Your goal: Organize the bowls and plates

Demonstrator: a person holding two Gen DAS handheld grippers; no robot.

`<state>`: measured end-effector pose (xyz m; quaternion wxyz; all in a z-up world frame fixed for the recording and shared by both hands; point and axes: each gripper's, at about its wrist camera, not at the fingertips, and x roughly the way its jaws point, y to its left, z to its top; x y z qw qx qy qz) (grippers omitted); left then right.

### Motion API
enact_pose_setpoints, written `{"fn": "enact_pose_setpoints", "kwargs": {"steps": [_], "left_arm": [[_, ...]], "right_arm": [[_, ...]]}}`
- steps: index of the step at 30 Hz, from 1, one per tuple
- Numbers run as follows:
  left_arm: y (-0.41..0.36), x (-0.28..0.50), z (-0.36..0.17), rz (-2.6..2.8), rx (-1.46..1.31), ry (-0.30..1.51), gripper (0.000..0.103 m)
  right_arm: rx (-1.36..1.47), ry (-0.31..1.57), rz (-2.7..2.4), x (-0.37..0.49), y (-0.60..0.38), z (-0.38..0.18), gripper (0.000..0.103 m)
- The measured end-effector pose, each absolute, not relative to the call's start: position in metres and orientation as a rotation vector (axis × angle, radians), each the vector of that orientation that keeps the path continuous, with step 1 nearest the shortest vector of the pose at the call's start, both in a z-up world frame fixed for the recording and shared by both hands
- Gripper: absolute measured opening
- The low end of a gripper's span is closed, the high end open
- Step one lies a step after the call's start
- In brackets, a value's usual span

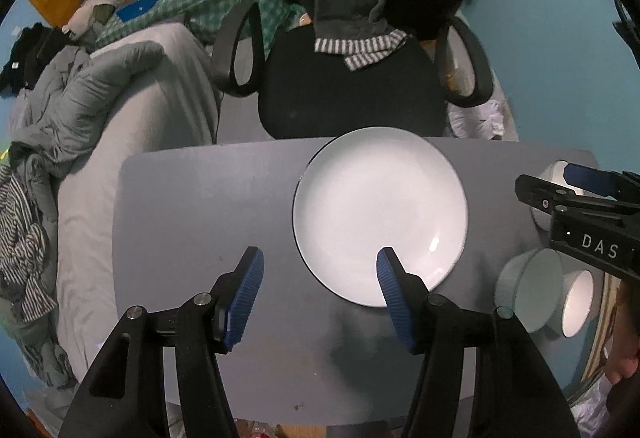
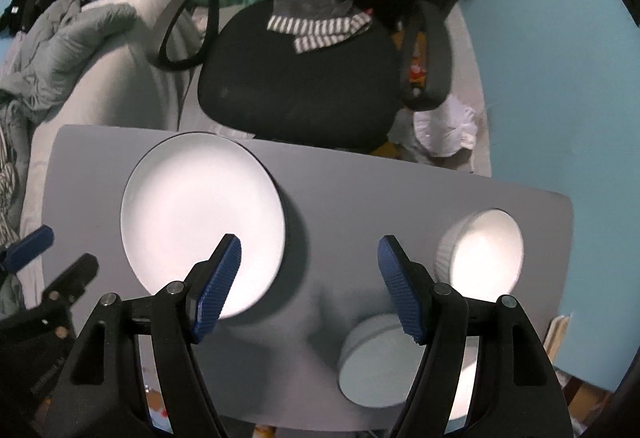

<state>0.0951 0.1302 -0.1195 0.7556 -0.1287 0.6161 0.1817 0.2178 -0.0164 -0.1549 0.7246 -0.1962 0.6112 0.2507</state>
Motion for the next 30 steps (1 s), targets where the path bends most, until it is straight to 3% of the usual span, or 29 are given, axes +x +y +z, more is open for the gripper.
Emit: {"fn": "enact_pose_setpoints", "kwargs": {"steps": [30], "left_arm": [[0.051, 0.054, 0.006, 0.211, -0.170, 1.101, 0.063]], "right_arm": [[-0.224, 1.137, 0.439, 0.161, -0.121, -0.025, 0.070]]}}
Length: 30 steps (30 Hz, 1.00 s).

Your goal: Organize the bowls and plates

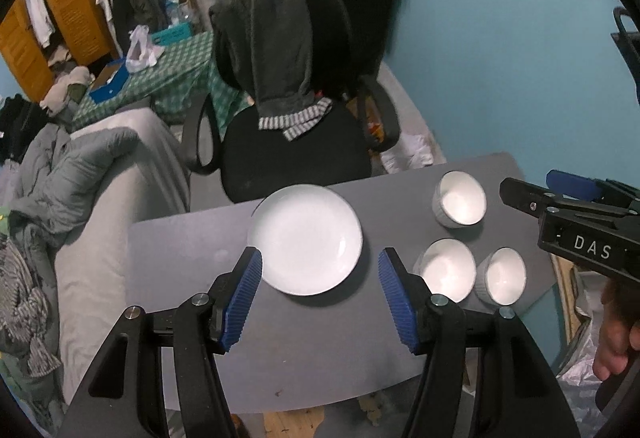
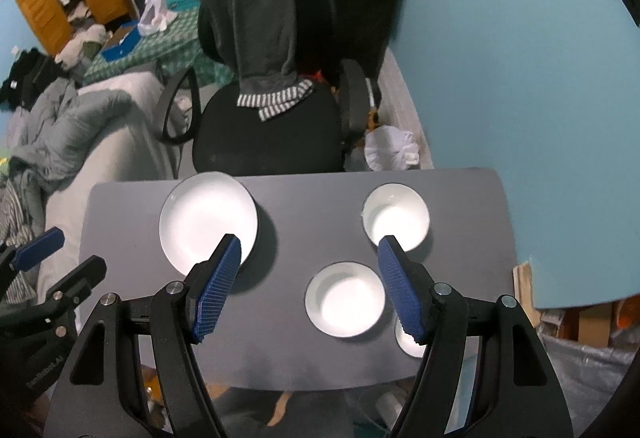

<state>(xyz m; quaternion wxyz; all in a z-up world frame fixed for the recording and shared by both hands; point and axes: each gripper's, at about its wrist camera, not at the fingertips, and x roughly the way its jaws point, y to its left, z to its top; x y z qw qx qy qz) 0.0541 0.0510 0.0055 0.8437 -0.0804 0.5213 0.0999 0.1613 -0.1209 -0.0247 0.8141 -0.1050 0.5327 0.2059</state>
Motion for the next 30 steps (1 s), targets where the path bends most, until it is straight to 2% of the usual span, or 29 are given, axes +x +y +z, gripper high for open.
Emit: {"fn": "enact_pose_setpoints", "kwargs": {"steps": [2, 30], "left_arm": [[0.047, 0.053, 0.009, 0.198, -0.174, 1.088, 0.073], [-0.018, 0.080, 0.038, -0.056, -0.169, 1.019, 0.073]], "right_arm": [[-0.202, 1.130, 0.425, 0.160, -0.129, -0.020, 0.070], [0.005, 1.070, 0.129, 0.134, -0.250, 0.016, 0.070]]}}
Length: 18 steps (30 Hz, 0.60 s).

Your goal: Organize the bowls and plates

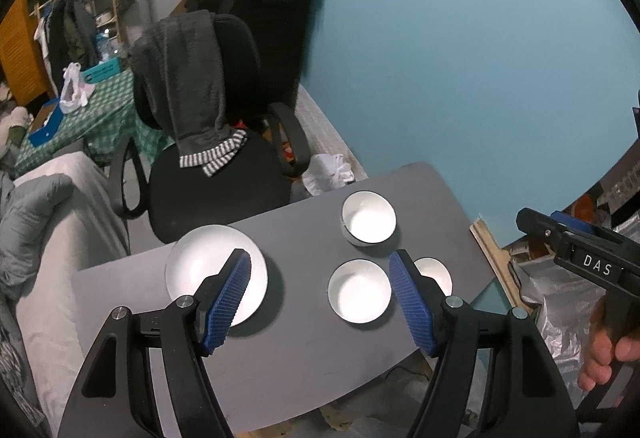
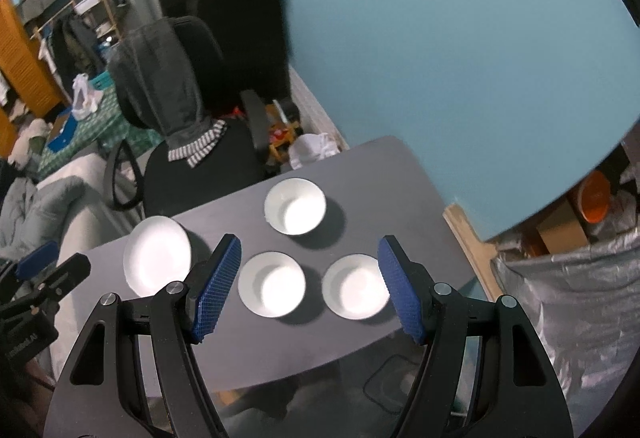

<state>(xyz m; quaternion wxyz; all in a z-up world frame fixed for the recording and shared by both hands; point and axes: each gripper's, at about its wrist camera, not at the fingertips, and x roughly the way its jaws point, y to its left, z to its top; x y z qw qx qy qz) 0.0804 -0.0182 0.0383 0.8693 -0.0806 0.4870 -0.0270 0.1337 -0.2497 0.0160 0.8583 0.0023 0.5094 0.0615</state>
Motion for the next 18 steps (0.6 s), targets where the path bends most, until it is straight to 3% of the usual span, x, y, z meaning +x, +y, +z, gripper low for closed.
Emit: {"fn": "enact_pose_setpoints", "kwargs": {"steps": [18], "left_arm": [[-0.071, 0.123, 0.026, -0.214, -0.091, 1.077, 0.073]], "right_arm": [[0.107, 1.117, -0.030, 0.134, -0.306, 0.004, 0.070]]}}
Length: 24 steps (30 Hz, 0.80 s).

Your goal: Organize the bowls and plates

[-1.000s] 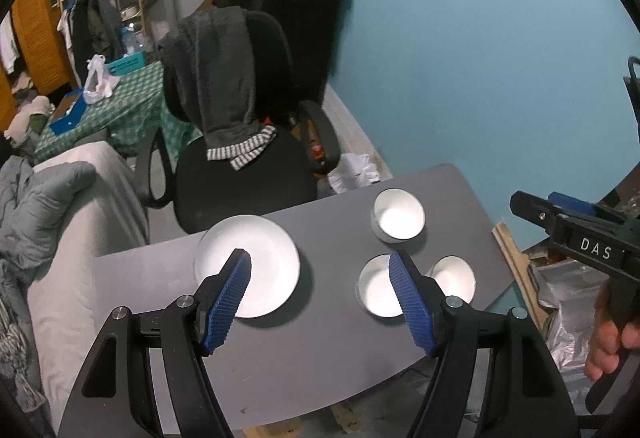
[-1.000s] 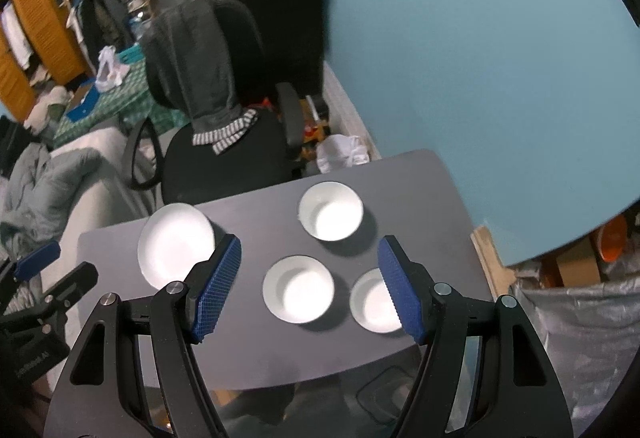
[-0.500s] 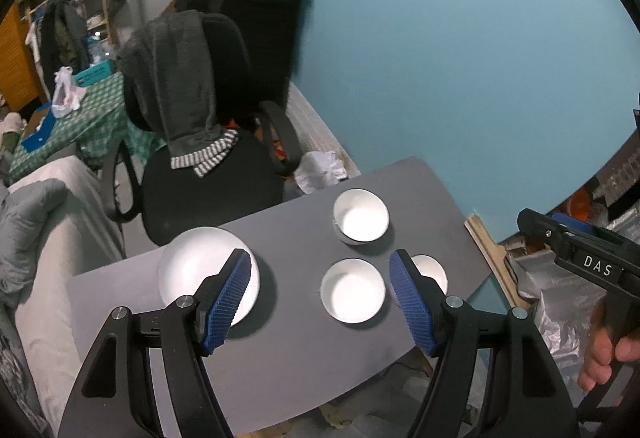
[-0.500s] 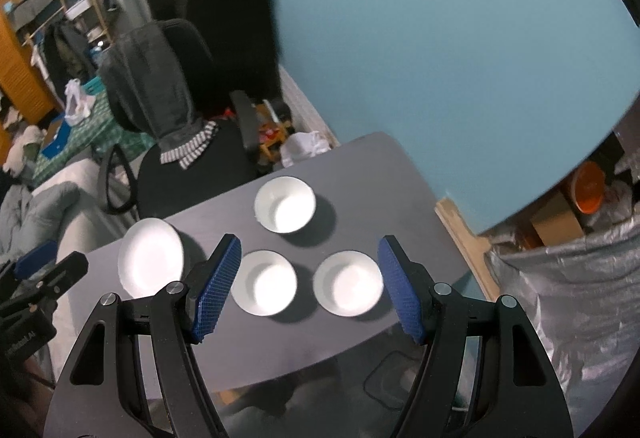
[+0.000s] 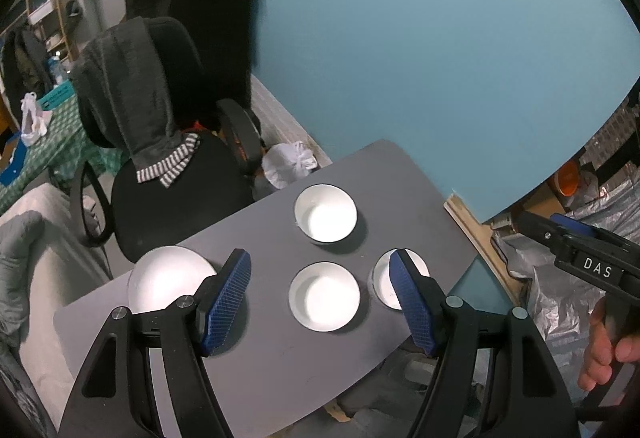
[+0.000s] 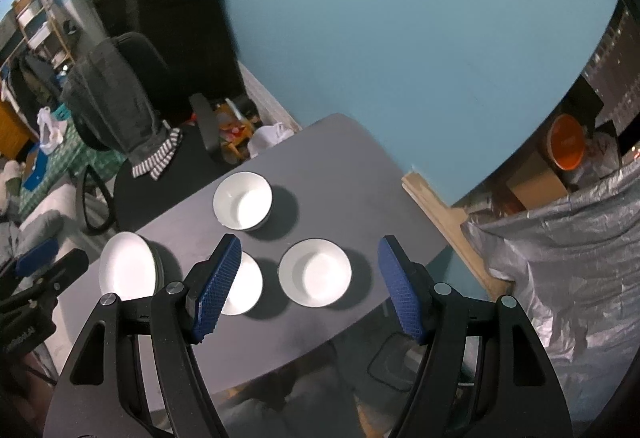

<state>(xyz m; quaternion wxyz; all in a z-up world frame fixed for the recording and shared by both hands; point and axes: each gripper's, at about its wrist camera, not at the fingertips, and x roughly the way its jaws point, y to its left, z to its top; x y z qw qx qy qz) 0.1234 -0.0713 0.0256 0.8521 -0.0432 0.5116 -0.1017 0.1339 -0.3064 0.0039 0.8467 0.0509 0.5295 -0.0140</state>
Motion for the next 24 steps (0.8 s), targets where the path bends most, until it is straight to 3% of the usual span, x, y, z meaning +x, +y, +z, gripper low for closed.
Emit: {"fn": "enact_pose_setpoints", "kwargs": {"steps": [24], "left_arm": [[-0.113, 0.172, 0.002, -0.143, -0.130, 1.164, 0.073]], "right_arm": [[0.105, 1.200, 0.049, 0.189, -0.338, -0.026, 0.070]]}}
